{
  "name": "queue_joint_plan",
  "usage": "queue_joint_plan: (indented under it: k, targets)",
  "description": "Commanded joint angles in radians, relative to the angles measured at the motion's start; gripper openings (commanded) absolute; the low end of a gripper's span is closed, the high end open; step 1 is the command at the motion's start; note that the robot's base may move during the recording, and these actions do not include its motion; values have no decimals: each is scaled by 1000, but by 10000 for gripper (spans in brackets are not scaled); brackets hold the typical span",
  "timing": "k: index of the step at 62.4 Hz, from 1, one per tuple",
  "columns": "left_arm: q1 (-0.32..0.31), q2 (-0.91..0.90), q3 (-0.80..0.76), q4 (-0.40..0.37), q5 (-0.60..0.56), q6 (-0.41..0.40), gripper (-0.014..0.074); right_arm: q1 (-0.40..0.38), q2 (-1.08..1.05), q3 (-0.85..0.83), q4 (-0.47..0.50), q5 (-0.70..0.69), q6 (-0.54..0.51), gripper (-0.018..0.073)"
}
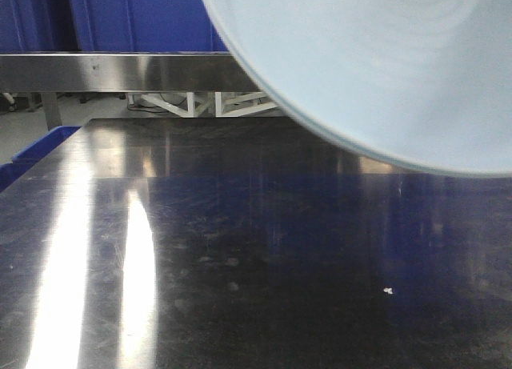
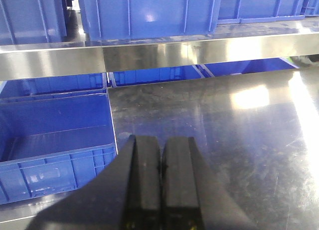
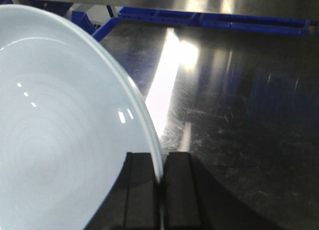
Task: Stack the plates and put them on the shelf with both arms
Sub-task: 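Lift the plate stack off the table with the right gripper, then drive the base to the blue-bin shelf while holding the stack up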
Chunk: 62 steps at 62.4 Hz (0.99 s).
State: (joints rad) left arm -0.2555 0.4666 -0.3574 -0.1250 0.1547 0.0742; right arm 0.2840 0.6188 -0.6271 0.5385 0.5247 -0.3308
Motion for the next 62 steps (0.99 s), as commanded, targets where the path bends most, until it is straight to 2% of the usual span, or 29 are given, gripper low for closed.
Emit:
queue_joint_plan:
  k: [1,62]
  targets:
    - [2,1,-31,-3,-95,0,84,3,-16,-26,27,-98,-5,56]
    - [2,1,-31,-6,-95,0,84,3,-16,-26,30,-81,-5,56]
